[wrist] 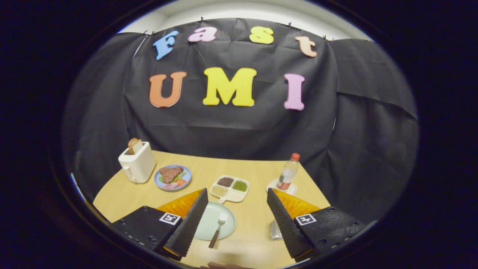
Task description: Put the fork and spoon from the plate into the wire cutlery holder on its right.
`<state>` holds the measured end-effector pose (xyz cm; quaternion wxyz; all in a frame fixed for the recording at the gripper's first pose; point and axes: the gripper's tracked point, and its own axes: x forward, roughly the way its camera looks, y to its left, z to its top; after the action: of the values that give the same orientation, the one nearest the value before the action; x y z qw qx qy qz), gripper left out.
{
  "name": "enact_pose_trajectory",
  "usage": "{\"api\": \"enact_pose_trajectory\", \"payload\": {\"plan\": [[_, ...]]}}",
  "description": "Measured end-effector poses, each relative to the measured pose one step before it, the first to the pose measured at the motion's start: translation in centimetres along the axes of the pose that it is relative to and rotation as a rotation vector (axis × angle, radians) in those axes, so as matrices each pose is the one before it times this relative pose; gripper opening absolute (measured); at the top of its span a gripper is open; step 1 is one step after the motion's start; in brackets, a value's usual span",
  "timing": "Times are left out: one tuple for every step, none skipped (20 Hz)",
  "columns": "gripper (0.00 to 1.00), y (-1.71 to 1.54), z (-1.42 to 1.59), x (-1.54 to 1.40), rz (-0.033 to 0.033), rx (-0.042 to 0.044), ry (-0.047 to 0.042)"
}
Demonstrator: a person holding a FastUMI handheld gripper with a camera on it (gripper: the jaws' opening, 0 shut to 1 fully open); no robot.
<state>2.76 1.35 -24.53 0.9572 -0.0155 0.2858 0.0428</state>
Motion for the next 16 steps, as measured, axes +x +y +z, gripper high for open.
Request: {"api": "enact_pose_trajectory", "payload": {"plan": [[0.95, 0.247, -1.482, 0.485, 0.00281, -0.00077, 0.03932], [0.95, 0.281, -1.392, 0.408, 0.0054, -0.0018, 0.04107], [0.95, 0.298, -1.416, 0.542, 0.00113, 0.00045, 0.03724], [0.95, 0.064, -1.372, 0.451, -0.00751, -0.00313, 0.0353], [0.95, 0.267, -1.382, 0.571, -0.00471, -0.0053, 0.03939], [0.95, 0.236, -1.352, 0.567, -0.00092, -0.00976, 0.04199], [0.95, 0.347, -1.33, 0.549, 0.00062, -0.00286, 0.03626], [0.95, 0.273, -1.226, 0.28, -0.00005, 0.00202, 0.03721], [0.95, 0.245, -1.493, 0.261, -0.00084, 0.002, 0.03833], [0.95, 0.17, -0.963, 0.301, 0.00219, 0.0094, 0.03546], [0.96, 0.226, -0.774, 0.433, 0.01042, 0.01545, 0.03211], [0.96, 0.114, -0.573, 0.486, 0.00192, 0.01132, 0.02384], [0.96, 0.062, -0.681, 0.588, 0.0003, 0.00628, 0.02467], [0.95, 0.348, -0.605, 0.355, 0.01438, 0.00281, 0.02639], [0.95, 0.135, -0.735, 0.431, -0.00461, -0.00266, 0.02679], [0.95, 0.189, -0.537, 0.399, 0.00218, -0.00128, 0.02281]]}}
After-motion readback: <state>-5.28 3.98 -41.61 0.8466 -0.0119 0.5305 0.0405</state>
